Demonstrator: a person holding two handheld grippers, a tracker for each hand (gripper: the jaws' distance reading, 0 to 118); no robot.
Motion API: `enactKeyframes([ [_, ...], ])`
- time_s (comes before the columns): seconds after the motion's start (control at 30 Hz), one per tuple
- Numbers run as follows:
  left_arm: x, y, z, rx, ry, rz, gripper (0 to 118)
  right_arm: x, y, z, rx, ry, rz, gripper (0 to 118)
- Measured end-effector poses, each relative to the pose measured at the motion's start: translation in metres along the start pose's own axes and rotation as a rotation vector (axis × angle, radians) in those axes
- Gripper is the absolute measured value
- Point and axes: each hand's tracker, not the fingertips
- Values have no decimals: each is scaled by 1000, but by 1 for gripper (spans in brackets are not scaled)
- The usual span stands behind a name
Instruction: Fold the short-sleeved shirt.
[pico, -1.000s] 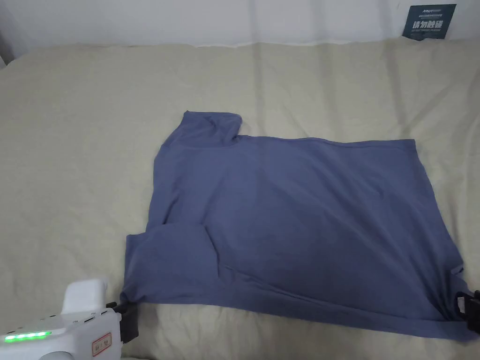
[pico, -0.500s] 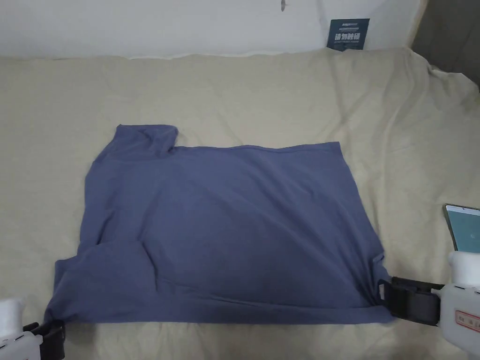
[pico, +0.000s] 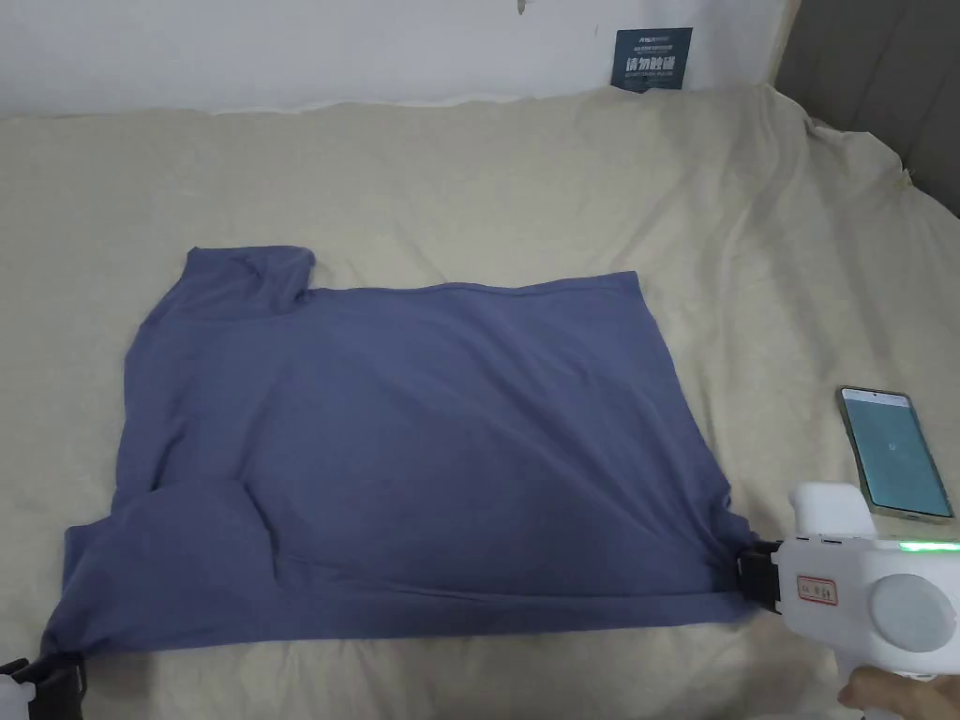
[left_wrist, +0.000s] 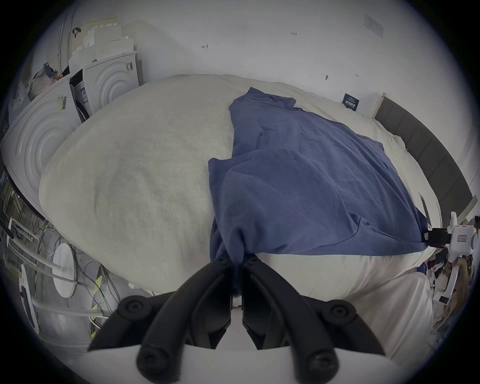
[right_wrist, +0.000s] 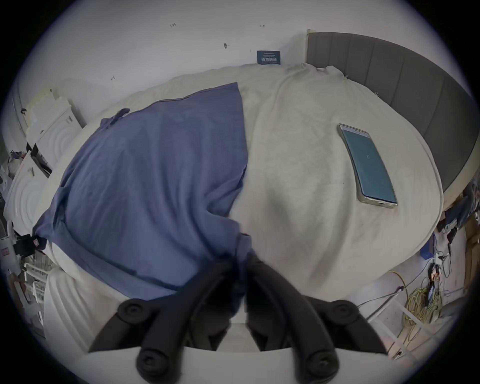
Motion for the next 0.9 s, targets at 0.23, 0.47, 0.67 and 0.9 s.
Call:
enactKeyframes([
  [0.23, -4, 3, 4, 17, 6, 1, 7, 2, 4, 27, 32, 24, -13, 7],
  [0.47, 4, 48, 11, 61, 12, -44, 7, 4, 56, 38, 84, 65, -66, 7],
  [0.67, 14, 119, -29, 97, 39, -118, 7, -8, 125, -1, 61, 67, -87, 7],
  [0.9, 22, 168, -104, -4, 72, -153, 7, -16, 167, -74, -28, 45, -129, 7],
])
